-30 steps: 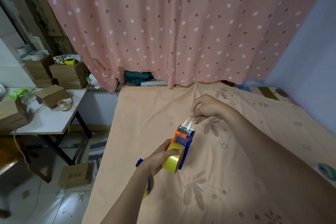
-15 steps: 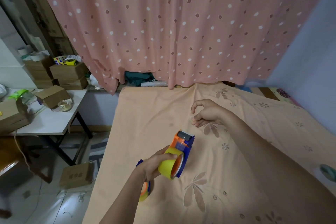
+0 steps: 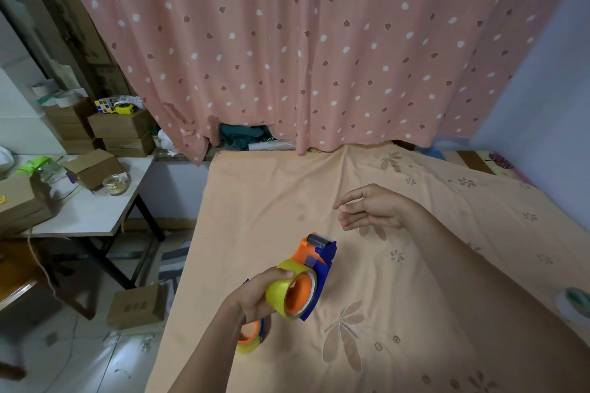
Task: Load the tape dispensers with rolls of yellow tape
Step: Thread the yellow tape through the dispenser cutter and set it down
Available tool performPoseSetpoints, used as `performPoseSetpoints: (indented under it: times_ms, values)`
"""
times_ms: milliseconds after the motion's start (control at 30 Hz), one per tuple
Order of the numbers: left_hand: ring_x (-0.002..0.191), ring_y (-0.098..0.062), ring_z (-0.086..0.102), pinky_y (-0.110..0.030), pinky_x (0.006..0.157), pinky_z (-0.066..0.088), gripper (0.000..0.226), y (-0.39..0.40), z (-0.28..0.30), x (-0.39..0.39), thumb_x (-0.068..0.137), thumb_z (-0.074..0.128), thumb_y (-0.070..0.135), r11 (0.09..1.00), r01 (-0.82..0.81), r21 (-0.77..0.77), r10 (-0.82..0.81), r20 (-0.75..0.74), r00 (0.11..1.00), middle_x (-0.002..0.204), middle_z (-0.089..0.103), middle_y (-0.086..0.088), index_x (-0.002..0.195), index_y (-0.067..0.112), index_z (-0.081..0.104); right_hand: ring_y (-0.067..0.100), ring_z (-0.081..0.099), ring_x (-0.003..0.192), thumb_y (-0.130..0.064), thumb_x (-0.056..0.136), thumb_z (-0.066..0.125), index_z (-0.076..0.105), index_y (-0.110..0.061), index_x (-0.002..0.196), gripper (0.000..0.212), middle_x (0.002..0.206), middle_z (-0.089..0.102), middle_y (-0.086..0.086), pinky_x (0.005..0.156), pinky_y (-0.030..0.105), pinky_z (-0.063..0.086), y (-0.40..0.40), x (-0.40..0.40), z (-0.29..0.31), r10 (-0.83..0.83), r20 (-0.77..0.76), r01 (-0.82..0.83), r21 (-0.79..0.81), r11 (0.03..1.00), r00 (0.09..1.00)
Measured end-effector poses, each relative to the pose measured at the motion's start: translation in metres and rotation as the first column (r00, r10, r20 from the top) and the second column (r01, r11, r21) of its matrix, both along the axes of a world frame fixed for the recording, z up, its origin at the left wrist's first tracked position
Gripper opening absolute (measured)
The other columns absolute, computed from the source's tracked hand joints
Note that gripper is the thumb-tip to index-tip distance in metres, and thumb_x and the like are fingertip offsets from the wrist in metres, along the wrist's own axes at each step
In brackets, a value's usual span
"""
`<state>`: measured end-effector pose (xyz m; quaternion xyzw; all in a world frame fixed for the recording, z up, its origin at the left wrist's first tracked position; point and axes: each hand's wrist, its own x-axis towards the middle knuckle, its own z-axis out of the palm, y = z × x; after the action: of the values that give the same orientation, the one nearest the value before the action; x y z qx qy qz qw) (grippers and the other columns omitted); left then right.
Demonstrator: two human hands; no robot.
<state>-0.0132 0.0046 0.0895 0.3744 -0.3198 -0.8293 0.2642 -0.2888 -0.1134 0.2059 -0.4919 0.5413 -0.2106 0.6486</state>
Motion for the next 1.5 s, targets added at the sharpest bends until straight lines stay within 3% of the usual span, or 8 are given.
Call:
performPoseSetpoints:
  times_ms: [167, 333, 467, 700, 900, 1133, 1333, 1500]
  values:
    - [0.091, -0.028, 0.072, -0.040, 0.084, 0.056, 0.074, -0.001, -0.002, 0.007, 0.053, 0.093, 0.037, 0.999, -0.040, 0.031, 0.042, -0.066, 0.997, 0.106, 0.073, -0.017, 0.116, 0.005, 0.069, 0.035, 0.074, 0.095, -0.008, 0.093, 0.065, 0.071, 0.008, 0.104, 0.020, 0.098, 0.074, 0.026, 0.074, 0.030, 0.062, 0.004, 0.002, -0.005, 0.006, 0.091, -0.006, -0.007, 1.000, 0.996]
    - [0.092, -0.031, 0.073, -0.041, 0.085, 0.058, 0.063, -0.002, -0.005, 0.011, 0.055, 0.093, 0.038, 0.988, -0.130, 0.080, 0.142, -0.158, 0.977, 0.107, 0.074, -0.019, 0.107, 0.005, 0.079, 0.033, 0.069, 0.111, -0.021, 0.083, 0.076, 0.065, 0.008, 0.117, 0.046, 0.114, 0.070, 0.027, 0.083, 0.026, 0.059, 0.007, -0.003, -0.011, 0.045, 0.247, -0.055, 0.034, 0.998, 0.968]
    - [0.097, -0.035, 0.072, -0.044, 0.088, 0.057, 0.062, 0.000, -0.003, 0.010, 0.061, 0.090, 0.038, 0.979, -0.173, 0.105, 0.194, -0.249, 0.949, 0.111, 0.073, -0.021, 0.110, 0.002, 0.077, 0.030, 0.071, 0.108, -0.001, 0.083, 0.076, 0.073, -0.001, 0.111, 0.028, 0.112, 0.073, 0.022, 0.084, 0.024, 0.058, 0.013, -0.005, -0.021, 0.086, 0.182, -0.077, -0.059, 0.995, 0.979]
    - [0.114, -0.044, 0.052, -0.051, 0.090, 0.047, 0.078, 0.002, 0.011, -0.004, 0.065, 0.080, 0.048, 0.931, -0.250, 0.268, 0.329, -0.310, 0.892, 0.127, 0.057, -0.025, 0.127, 0.005, 0.061, 0.006, 0.068, 0.098, -0.011, 0.086, 0.075, 0.082, -0.015, 0.098, 0.014, 0.116, 0.067, -0.001, 0.088, 0.027, 0.058, 0.034, 0.020, -0.051, -0.173, 0.174, 0.224, -0.337, 0.915, 0.969]
    - [0.098, -0.042, 0.062, -0.044, 0.083, 0.051, 0.078, -0.003, 0.019, -0.023, 0.084, 0.055, 0.057, 0.882, -0.256, 0.396, 0.411, -0.379, 0.829, 0.134, 0.047, -0.022, 0.144, 0.008, 0.046, -0.009, 0.067, 0.090, -0.014, 0.085, 0.075, 0.081, -0.026, 0.091, 0.014, 0.097, 0.074, -0.012, 0.075, 0.001, 0.046, 0.050, 0.044, -0.074, -0.359, 0.095, 0.360, -0.475, 0.803, 0.928]
    - [0.101, -0.040, 0.061, -0.043, 0.085, 0.052, 0.072, -0.013, 0.018, -0.038, 0.078, 0.069, 0.049, 0.830, -0.280, 0.482, 0.499, -0.421, 0.757, 0.132, 0.050, -0.019, 0.138, 0.013, 0.050, 0.009, 0.065, 0.068, -0.010, 0.078, 0.079, 0.074, -0.016, 0.088, 0.013, 0.067, 0.068, -0.005, 0.071, 0.018, 0.050, 0.055, 0.064, -0.091, -0.480, -0.023, 0.416, -0.462, 0.783, 0.877]
    - [0.101, -0.039, 0.062, -0.045, 0.087, 0.053, 0.066, -0.025, 0.006, -0.048, 0.076, 0.072, 0.045, 0.820, -0.309, 0.482, 0.513, -0.381, 0.769, 0.129, 0.059, -0.018, 0.130, 0.009, 0.058, 0.015, 0.071, 0.076, -0.002, 0.081, 0.070, 0.073, -0.019, 0.071, 0.020, 0.074, 0.075, -0.001, 0.074, 0.030, 0.056, 0.060, 0.076, -0.109, -0.498, -0.067, 0.424, -0.434, 0.795, 0.864]
    - [0.101, -0.037, 0.066, -0.046, 0.091, 0.052, 0.052, -0.033, -0.010, -0.053, 0.079, 0.070, 0.045, 0.833, -0.343, 0.435, 0.485, -0.273, 0.831, 0.122, 0.066, -0.016, 0.121, 0.015, 0.066, 0.020, 0.066, 0.076, 0.000, 0.085, 0.061, 0.077, -0.018, 0.071, 0.027, 0.076, 0.074, 0.005, 0.075, 0.038, 0.057, 0.064, 0.074, -0.131, -0.547, 0.003, 0.537, -0.201, 0.819, 0.837]
